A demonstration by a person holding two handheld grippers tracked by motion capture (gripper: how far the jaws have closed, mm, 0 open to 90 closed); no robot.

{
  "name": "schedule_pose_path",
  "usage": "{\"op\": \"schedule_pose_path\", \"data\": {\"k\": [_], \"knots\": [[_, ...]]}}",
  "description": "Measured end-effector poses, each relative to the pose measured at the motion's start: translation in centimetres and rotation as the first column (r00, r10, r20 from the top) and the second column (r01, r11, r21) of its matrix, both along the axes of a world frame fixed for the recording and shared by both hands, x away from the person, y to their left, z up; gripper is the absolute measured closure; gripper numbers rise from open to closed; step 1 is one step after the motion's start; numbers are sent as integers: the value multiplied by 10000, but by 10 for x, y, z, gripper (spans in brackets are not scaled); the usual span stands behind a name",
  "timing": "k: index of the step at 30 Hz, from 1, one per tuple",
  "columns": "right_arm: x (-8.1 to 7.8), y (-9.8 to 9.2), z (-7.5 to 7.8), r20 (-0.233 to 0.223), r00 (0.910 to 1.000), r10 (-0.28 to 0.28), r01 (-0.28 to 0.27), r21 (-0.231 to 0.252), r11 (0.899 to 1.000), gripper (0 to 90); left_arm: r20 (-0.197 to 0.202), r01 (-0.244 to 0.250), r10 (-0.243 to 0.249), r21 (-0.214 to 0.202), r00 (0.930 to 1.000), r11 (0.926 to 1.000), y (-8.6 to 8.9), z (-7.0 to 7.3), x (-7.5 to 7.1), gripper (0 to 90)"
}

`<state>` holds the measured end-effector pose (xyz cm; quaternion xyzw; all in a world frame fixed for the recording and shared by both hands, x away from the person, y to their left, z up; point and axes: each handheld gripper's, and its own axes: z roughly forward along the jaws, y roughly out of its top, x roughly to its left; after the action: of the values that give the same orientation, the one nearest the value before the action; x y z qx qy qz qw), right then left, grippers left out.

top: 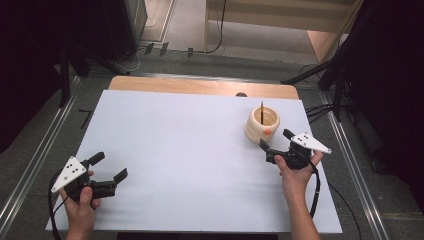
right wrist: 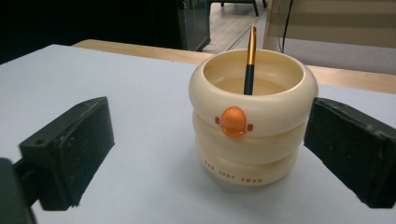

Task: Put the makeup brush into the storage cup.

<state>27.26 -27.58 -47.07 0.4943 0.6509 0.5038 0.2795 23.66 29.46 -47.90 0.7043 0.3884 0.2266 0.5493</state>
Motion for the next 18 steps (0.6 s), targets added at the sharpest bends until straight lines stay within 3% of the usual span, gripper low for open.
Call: {"op": "schedule_pose_path", "data": {"k": [18], "knots": [[-28,-11,-20,-238,9997,-26,27,27,10000,0,-23,50,-50,-16,10000,10000,-2,0,-1,5]]}}
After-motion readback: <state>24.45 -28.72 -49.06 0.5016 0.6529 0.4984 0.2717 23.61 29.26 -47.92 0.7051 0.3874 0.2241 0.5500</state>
